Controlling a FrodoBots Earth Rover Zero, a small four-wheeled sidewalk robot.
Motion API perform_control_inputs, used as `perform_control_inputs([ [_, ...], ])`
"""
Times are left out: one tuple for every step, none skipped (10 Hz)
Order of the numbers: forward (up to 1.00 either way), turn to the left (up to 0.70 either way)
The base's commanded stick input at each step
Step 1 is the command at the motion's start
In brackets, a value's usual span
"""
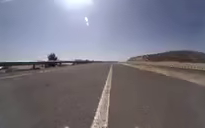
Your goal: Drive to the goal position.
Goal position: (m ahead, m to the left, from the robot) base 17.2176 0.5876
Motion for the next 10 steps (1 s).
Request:
perform_control_inputs([
  [1.00,0.00],
  [1.00,0.00],
  [1.00,0.00],
  [1.00,0.00],
  [1.00,0.00],
  [1.00,0.00],
  [1.00,0.00],
  [1.00,0.00],
  [1.00,0.00],
  [1.00,0.00],
])
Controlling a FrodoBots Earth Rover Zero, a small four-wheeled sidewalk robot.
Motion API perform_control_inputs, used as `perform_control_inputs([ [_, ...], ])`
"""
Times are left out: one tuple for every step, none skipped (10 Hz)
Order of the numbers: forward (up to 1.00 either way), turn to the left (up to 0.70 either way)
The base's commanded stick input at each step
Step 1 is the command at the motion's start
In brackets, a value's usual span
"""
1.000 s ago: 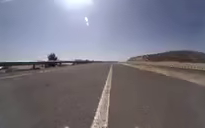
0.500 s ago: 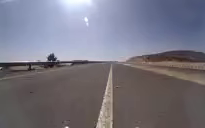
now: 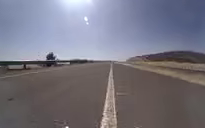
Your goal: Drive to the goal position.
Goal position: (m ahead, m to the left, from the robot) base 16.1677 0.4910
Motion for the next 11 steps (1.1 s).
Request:
perform_control_inputs([
  [1.00,0.00],
  [1.00,0.00],
  [1.00,0.00],
  [1.00,0.00],
  [1.00,0.00],
  [1.00,0.00],
  [1.00,0.00],
  [1.00,0.00],
  [1.00,0.00],
  [1.00,0.00],
  [1.00,0.00],
])
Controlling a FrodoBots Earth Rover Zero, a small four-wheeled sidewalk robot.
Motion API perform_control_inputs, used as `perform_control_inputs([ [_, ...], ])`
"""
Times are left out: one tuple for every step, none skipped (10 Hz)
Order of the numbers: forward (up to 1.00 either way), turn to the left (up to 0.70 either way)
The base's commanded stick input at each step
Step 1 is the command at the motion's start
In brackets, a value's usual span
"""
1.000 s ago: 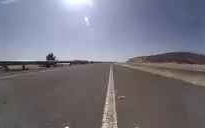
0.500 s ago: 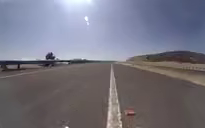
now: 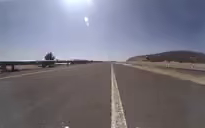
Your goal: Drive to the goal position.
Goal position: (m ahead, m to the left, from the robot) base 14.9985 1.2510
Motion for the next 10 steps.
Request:
perform_control_inputs([
  [1.00,0.00],
  [1.00,0.00],
  [1.00,0.00],
  [1.00,0.00],
  [1.00,0.00],
  [1.00,0.00],
  [1.00,0.00],
  [1.00,0.00],
  [1.00,0.00],
  [1.00,0.00],
])
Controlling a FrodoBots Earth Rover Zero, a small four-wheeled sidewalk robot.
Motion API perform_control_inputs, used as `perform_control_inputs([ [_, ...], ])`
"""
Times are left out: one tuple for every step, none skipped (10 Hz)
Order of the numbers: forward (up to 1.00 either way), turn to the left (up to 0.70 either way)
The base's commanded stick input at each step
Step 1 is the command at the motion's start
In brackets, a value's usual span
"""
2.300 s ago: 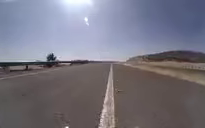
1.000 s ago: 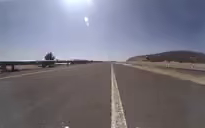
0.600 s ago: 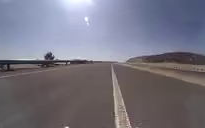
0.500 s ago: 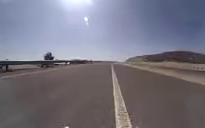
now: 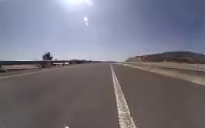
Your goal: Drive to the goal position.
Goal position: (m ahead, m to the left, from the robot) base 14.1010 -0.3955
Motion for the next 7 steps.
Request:
perform_control_inputs([
  [1.00,0.00],
  [1.00,0.00],
  [1.00,0.00],
  [1.00,0.00],
  [1.00,0.00],
  [1.00,0.00],
  [1.00,0.00],
])
